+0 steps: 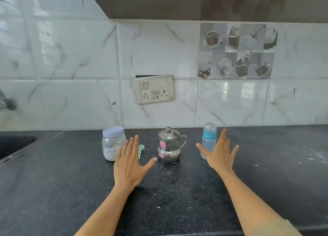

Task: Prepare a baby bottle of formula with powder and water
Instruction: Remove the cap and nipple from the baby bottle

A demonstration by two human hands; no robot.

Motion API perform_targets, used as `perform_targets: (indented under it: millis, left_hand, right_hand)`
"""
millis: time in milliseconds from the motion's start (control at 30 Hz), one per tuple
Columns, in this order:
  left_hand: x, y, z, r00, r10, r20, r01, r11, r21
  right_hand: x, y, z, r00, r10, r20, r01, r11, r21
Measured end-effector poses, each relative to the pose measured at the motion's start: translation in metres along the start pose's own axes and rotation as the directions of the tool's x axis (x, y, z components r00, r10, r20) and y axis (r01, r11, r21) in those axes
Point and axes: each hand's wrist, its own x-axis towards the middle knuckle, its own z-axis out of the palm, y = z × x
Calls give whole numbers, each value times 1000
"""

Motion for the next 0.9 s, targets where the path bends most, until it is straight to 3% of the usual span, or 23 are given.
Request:
perform_targets:
  millis: [133, 333, 500, 700, 900]
  left_hand:
    - [-1, 2, 3, 998, -56, 28, 58, 995, -77]
    - [-9, 6, -9, 991, -125, 53, 129, 988, -88]
    - [-27, 5, -24, 963, -185, 197, 217, 964, -155]
    - [-60, 22, -48, 937, -63, 343, 168, 943, -286]
    - [-87, 38, -59, 927, -8, 374, 136, 938, -318]
  right_hand:
    - [2, 5, 10, 997, 63, 35, -64, 996, 55]
    - [4, 9, 10, 994, 67, 81, -67, 998, 6]
    - [-20, 3, -4, 991, 32, 131, -57, 980, 190]
    - [-86, -32, -29, 972, -19, 235, -57, 949, 311]
    - [-138, -76, -38, 950, -109, 293, -9, 928, 372]
